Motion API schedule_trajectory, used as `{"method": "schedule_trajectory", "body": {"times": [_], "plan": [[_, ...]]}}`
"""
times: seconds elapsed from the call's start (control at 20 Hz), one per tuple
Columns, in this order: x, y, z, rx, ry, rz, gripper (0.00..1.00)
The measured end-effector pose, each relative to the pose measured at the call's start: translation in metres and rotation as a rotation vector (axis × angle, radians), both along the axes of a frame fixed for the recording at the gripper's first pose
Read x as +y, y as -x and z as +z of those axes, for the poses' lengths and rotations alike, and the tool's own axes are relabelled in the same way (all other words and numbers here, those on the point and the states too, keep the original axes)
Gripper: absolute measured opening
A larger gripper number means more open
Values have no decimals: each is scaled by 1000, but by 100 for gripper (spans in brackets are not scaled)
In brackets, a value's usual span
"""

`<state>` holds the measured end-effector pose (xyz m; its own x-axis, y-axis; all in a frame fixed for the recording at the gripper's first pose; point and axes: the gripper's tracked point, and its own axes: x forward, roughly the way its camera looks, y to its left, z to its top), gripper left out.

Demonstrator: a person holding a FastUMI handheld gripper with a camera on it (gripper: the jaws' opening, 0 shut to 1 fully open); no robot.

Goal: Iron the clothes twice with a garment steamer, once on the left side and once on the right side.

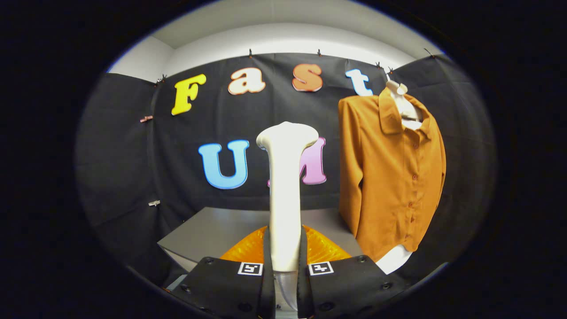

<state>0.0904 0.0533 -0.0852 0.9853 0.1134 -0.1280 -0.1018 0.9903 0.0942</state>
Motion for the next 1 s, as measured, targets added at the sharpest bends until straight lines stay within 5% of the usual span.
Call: {"method": "schedule_trajectory", "body": {"times": [0.4, 1.0], "plan": [[-120, -1, 32, -187, 4, -104, 22], [-210, -66, -51, -80, -33, -145, 23]]}}
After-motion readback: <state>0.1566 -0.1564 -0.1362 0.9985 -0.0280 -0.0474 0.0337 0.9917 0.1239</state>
